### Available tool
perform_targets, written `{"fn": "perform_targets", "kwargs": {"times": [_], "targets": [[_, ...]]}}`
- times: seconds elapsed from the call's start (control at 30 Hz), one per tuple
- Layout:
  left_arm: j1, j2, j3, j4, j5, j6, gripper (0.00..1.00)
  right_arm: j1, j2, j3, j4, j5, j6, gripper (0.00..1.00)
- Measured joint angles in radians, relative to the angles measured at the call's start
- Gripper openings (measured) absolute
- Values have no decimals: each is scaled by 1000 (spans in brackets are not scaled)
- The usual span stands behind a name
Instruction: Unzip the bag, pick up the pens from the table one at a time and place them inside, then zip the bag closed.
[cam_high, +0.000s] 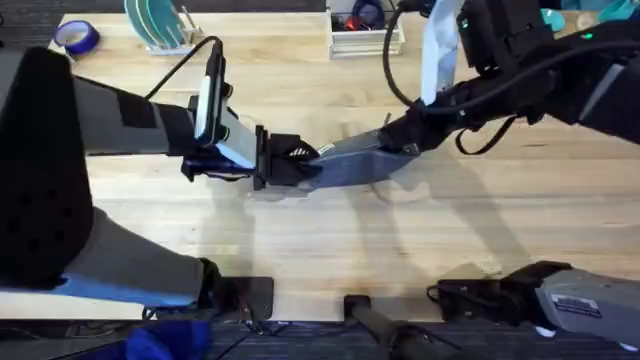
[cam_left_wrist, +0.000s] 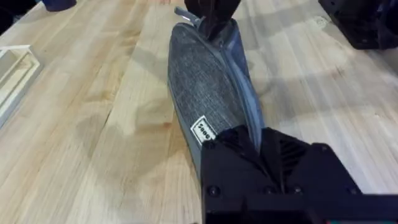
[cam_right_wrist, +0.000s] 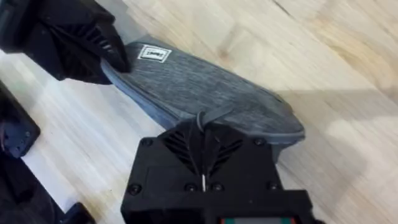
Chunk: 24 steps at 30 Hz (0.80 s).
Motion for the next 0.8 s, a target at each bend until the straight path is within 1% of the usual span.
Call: {"fn": "perform_targets", "kwargs": {"times": [0.5, 0.8], "targets": [[0, 0, 0, -2, 0, -2, 43, -137, 0, 0, -65, 10, -63, 33], [0, 0, 0, -2, 0, -2, 43, -186, 0, 0, -79, 50, -105, 33]]}}
